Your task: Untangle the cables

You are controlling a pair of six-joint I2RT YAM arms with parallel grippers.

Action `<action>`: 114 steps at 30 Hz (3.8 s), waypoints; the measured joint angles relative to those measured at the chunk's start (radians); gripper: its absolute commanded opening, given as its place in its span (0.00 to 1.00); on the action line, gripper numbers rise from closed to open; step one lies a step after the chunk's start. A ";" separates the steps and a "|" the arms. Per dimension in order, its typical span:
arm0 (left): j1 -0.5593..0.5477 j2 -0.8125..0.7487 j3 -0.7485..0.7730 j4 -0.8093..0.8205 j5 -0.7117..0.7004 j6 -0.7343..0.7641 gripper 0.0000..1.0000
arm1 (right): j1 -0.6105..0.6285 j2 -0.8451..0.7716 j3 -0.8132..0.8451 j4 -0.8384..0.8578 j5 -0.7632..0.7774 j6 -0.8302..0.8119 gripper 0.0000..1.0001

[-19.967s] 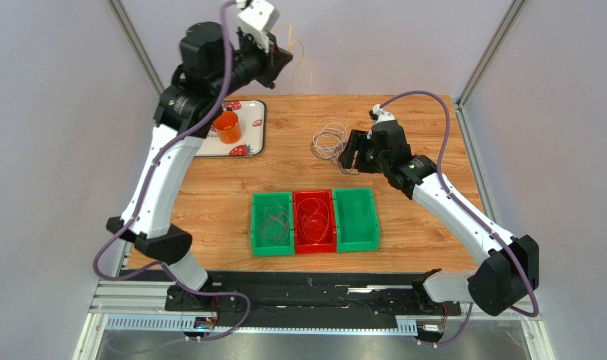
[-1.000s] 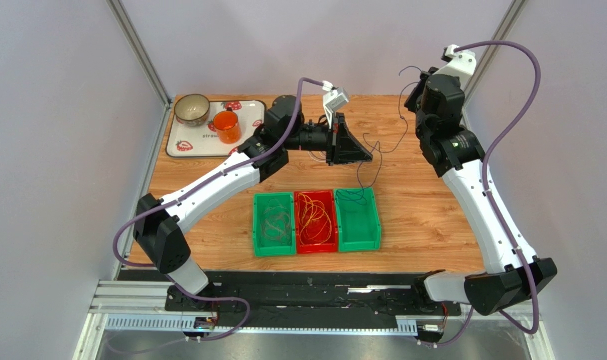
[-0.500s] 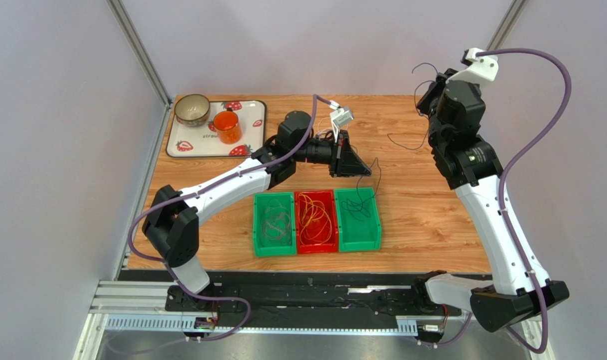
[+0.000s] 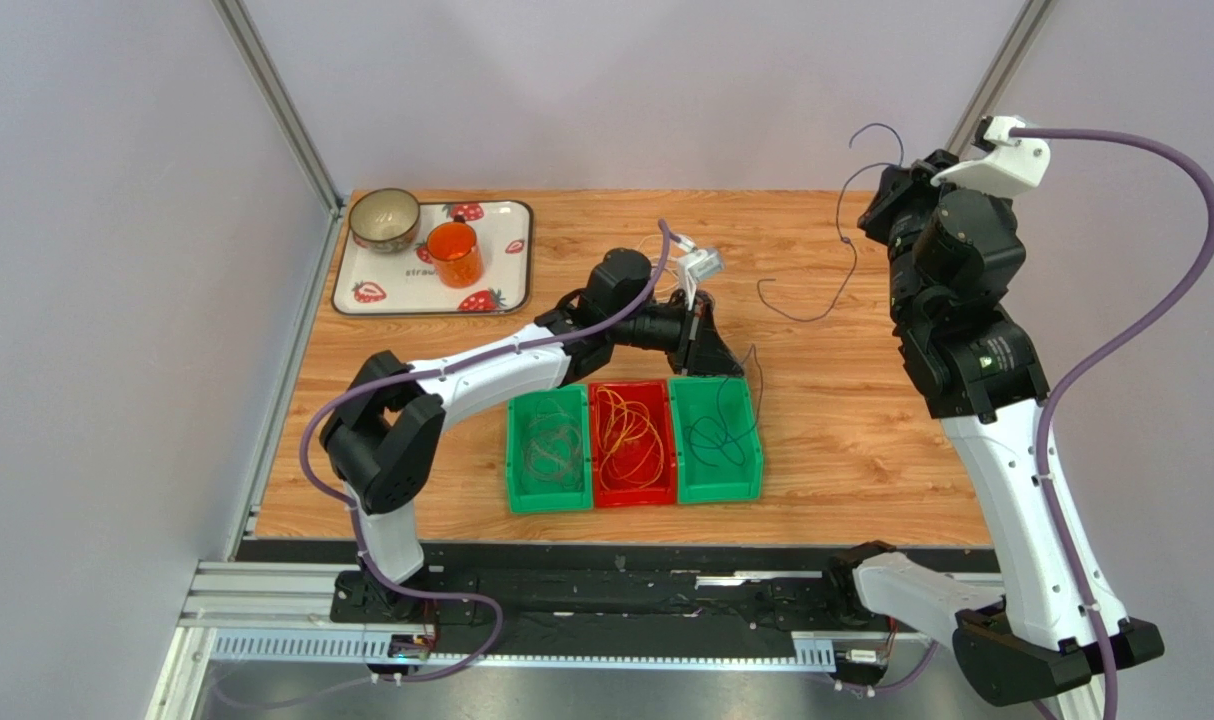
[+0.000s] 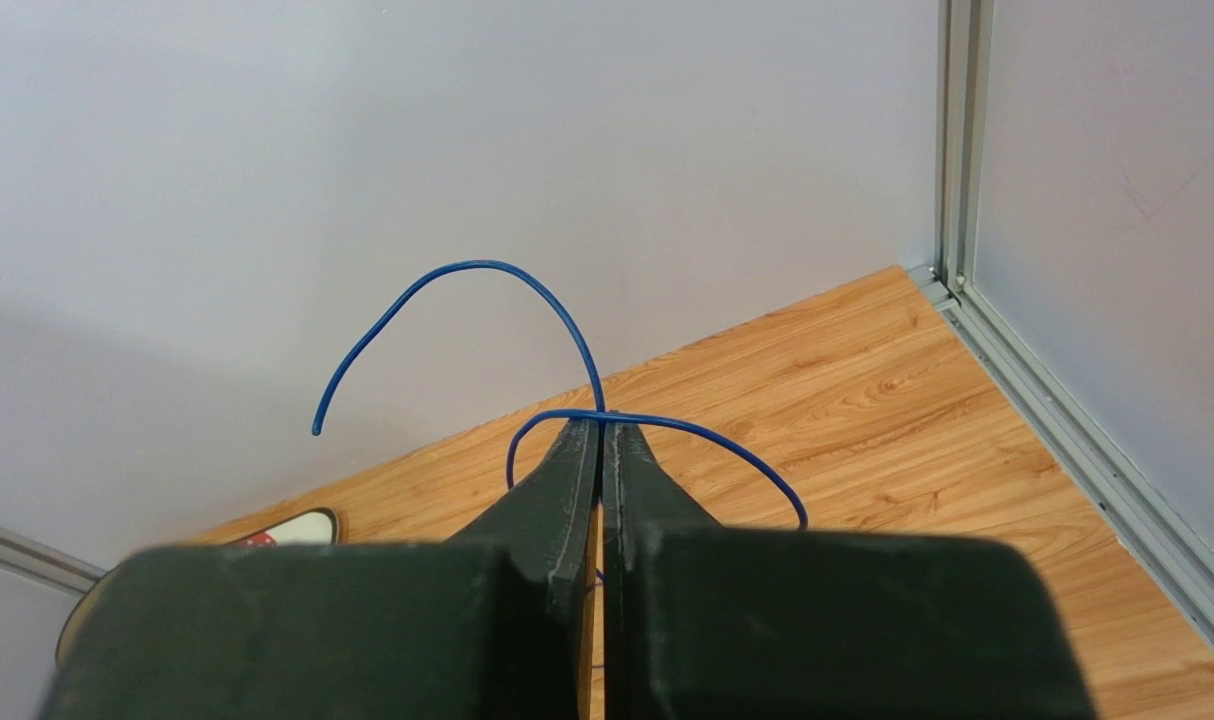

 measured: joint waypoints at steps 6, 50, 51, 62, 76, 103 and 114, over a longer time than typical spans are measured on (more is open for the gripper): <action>-0.009 0.010 -0.070 -0.003 -0.123 -0.029 0.00 | 0.000 -0.021 -0.014 -0.010 -0.028 0.014 0.00; -0.110 -0.061 -0.103 -0.285 -0.499 -0.147 0.00 | 0.000 -0.011 -0.025 -0.037 -0.156 0.110 0.00; -0.112 -0.055 -0.103 -0.283 -0.497 -0.147 0.00 | 0.000 -0.011 -0.028 -0.038 -0.157 0.110 0.00; -0.112 0.010 -0.040 -0.380 -0.528 -0.124 0.45 | 0.000 -0.026 -0.080 -0.054 -0.201 0.111 0.00; -0.112 -0.070 0.092 -0.679 -0.675 -0.037 0.61 | 0.000 -0.027 -0.097 -0.064 -0.289 0.134 0.00; 0.165 -0.707 -0.016 -1.114 -1.129 0.343 0.67 | 0.074 -0.047 -0.257 -0.259 -0.581 0.179 0.00; 0.208 -0.678 -0.084 -1.094 -1.125 0.352 0.65 | 0.130 -0.048 -0.362 -0.308 -0.584 0.151 0.00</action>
